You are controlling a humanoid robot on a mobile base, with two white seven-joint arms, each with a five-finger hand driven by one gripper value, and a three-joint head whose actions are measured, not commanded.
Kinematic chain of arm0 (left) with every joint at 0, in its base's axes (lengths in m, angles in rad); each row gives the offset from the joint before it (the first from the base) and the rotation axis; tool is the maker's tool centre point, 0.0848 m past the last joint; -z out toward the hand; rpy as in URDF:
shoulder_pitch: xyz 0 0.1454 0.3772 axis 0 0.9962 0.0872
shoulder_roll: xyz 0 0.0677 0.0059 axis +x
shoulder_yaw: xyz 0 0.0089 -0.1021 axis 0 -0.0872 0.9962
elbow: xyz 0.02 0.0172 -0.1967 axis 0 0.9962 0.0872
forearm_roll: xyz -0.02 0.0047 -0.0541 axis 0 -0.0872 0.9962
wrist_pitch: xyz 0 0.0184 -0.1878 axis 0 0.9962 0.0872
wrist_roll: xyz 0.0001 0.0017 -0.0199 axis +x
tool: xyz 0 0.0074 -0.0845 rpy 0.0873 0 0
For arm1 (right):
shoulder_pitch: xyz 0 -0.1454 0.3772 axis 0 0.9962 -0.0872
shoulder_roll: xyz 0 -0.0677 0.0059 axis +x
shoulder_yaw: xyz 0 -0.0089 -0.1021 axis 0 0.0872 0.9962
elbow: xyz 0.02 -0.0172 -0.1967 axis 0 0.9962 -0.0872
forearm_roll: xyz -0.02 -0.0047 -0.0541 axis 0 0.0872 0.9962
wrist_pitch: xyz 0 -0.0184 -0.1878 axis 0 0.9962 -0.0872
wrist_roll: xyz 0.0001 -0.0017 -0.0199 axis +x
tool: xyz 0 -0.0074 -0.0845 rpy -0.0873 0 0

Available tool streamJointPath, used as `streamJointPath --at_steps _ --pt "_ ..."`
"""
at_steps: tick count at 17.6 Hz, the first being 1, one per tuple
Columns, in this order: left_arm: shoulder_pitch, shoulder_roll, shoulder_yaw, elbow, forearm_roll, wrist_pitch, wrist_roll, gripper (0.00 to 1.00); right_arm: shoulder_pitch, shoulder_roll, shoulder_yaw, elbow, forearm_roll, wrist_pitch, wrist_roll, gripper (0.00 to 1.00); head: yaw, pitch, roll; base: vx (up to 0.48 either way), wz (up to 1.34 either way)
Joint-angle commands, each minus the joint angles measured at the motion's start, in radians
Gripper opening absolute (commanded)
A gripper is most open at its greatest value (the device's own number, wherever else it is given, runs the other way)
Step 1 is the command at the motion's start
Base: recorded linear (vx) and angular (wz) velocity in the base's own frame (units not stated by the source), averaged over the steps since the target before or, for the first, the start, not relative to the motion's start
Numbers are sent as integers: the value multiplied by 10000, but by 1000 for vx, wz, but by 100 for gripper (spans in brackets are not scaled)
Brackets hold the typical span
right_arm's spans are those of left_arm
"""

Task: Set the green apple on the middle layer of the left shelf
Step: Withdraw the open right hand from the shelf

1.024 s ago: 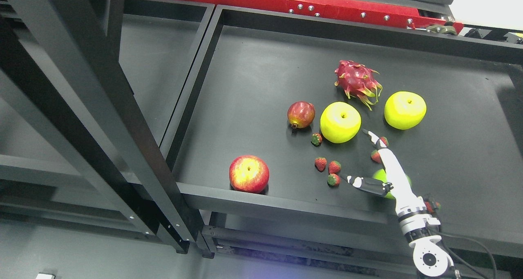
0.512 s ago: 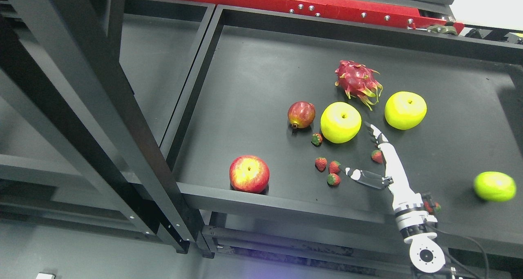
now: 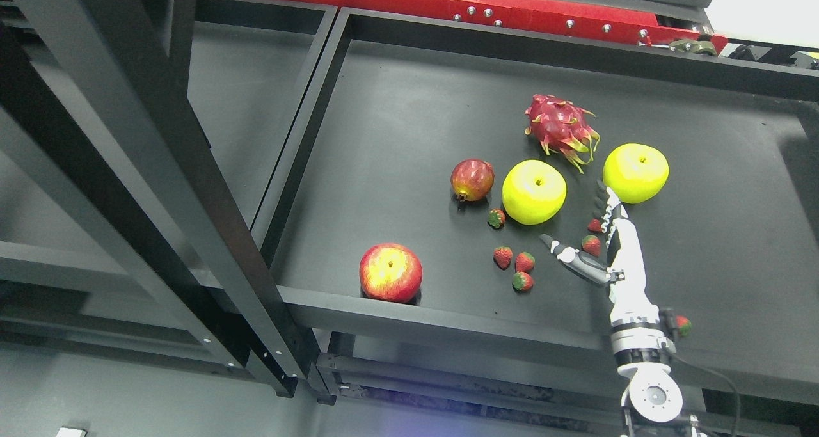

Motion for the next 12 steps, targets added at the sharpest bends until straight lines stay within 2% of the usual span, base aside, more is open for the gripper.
streamJointPath --at_steps 1,12 --pt "-215 175 0 0 -2 11 -6 100 143 171 285 -42 -1004 -3 -64 100 0 0 0 0 0" --pt "-215 175 0 0 -3 -4 -6 100 36 171 239 -42 -1020 43 -126 100 0 0 0 0 0"
